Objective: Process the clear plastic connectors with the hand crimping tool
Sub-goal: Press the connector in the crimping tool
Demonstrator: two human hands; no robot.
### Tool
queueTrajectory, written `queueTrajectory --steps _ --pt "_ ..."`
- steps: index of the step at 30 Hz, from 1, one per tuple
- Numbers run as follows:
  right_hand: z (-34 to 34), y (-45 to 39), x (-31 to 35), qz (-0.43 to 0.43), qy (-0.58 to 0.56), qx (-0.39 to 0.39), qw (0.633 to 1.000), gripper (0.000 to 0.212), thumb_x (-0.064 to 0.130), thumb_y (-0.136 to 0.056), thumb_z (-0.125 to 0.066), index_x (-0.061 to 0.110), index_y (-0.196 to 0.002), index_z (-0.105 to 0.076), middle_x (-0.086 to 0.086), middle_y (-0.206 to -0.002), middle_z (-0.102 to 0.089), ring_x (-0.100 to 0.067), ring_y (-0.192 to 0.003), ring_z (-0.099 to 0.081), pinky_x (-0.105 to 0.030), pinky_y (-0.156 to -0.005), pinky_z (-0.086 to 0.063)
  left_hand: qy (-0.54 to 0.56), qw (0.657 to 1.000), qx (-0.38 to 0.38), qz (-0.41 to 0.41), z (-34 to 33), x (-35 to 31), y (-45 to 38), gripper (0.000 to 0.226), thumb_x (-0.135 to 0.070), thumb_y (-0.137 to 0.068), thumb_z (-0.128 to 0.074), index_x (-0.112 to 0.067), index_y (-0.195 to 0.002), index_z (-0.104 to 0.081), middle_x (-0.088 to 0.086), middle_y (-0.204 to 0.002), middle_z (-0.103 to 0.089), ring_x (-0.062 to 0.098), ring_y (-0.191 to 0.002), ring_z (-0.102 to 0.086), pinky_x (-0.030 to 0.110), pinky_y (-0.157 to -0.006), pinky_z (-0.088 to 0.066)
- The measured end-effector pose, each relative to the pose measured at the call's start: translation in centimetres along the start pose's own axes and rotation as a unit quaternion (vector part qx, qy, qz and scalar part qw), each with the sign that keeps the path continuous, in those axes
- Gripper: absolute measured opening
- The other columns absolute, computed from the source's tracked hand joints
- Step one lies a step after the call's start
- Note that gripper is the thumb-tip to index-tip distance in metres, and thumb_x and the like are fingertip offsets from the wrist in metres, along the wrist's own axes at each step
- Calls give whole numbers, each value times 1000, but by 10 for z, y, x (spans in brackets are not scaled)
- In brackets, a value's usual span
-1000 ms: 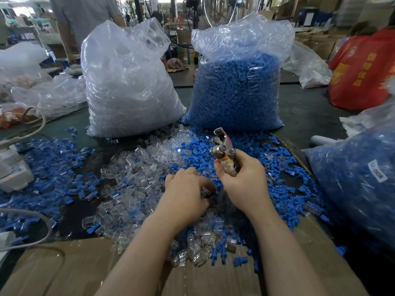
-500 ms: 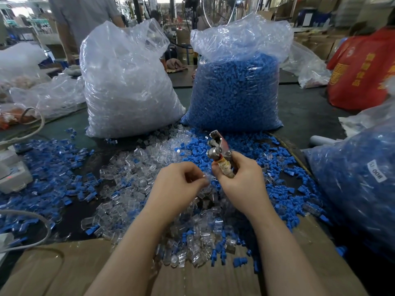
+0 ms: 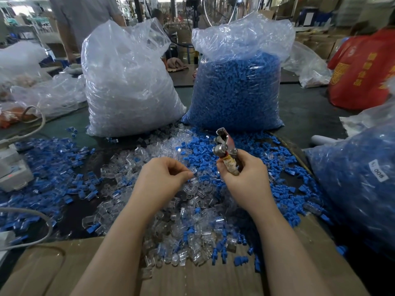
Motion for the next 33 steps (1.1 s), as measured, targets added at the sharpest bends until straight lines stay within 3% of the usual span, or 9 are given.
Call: queueTrajectory --steps 3,8,10,12,19,26,28,30,33 --pt "2 0 -1 2 5 -9 1000 10 30 -87 -69 25 -82 -62 9 -67 -62 -19 -65 -59 -48 -62 -52 -181 983 -36 -10 -2 -6 3 16 -46 -87 -70 -30 -89 -70 -14 -75 -68 3 -69 -63 23 -63 -50" --pt "2 -1 -1 5 -1 -18 1000 13 29 -87 -69 23 -79 -61 6 -67 -62 -20 -65 -59 -50 -62 -52 -182 969 -9 -166 -33 -43 15 3 -34 -89 -68 -35 -91 -66 -17 -88 -51 5 -88 -50 26 -82 -42" --pt "2 -1 -1 7 -3 -17 1000 12 29 -87 -69 22 -79 -61 5 -67 -62 -21 -66 -59 -50 -63 -52 -243 946 29 -215 -53 -49 21 14 -31 -92 -61 -34 -104 -68 -13 -95 -43 11 -100 -45 30 -89 -31" --pt "2 0 -1 9 -6 -19 1000 12 30 -86 -68 23 -80 -61 6 -68 -63 -20 -66 -60 -50 -63 -52 -283 932 46 -221 -62 -48 22 22 -30 -94 -56 -35 -112 -67 -12 -97 -36 12 -101 -40 31 -86 -24" --pt "3 0 1 9 -3 -21 1000 13 29 -87 -69 23 -79 -61 7 -66 -62 -20 -65 -59 -49 -62 -52 -275 940 67 -193 -59 -42 20 29 -32 -90 -63 -46 -114 -63 -13 -96 -35 9 -97 -33 33 -92 -24" --pt "3 2 1 5 6 -17 1000 13 29 -87 -69 25 -78 -61 7 -64 -60 -18 -64 -57 -48 -62 -51 -304 925 63 -219 -61 -42 21 18 -36 -94 -59 -39 -110 -65 -14 -94 -44 10 -100 -45 30 -87 -28" --pt "2 2 1 -1 12 -10 1000 11 30 -86 -69 25 -79 -61 8 -66 -61 -17 -65 -58 -47 -63 -52 -248 947 47 -197 -55 -42 19 15 -34 -95 -58 -37 -105 -69 -16 -96 -59 5 -95 -56 26 -86 -41" --pt "0 1 1 -6 12 5 1000 8 31 -86 -69 26 -82 -63 10 -70 -64 -15 -68 -60 -47 -66 -53 -84 989 27 -115 -41 -36 13 9 -30 -93 -64 -36 -92 -72 -18 -80 -67 -5 -69 -60 14 -65 -48" --pt "-3 1 0 -10 -12 25 1000 7 30 -86 -71 26 -86 -65 9 -74 -67 -16 -72 -63 -48 -69 -55 157 987 18 -37 -26 -24 10 11 -25 -88 -72 -32 -79 -73 -14 -69 -71 -6 -57 -60 7 -52 -45"
Point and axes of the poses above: each hand's wrist, its own y-axis away from the middle knuckle, its own z-axis out of the back of the hand, x = y × z, the point moved 8 cm from there along -y, towards the middle knuckle
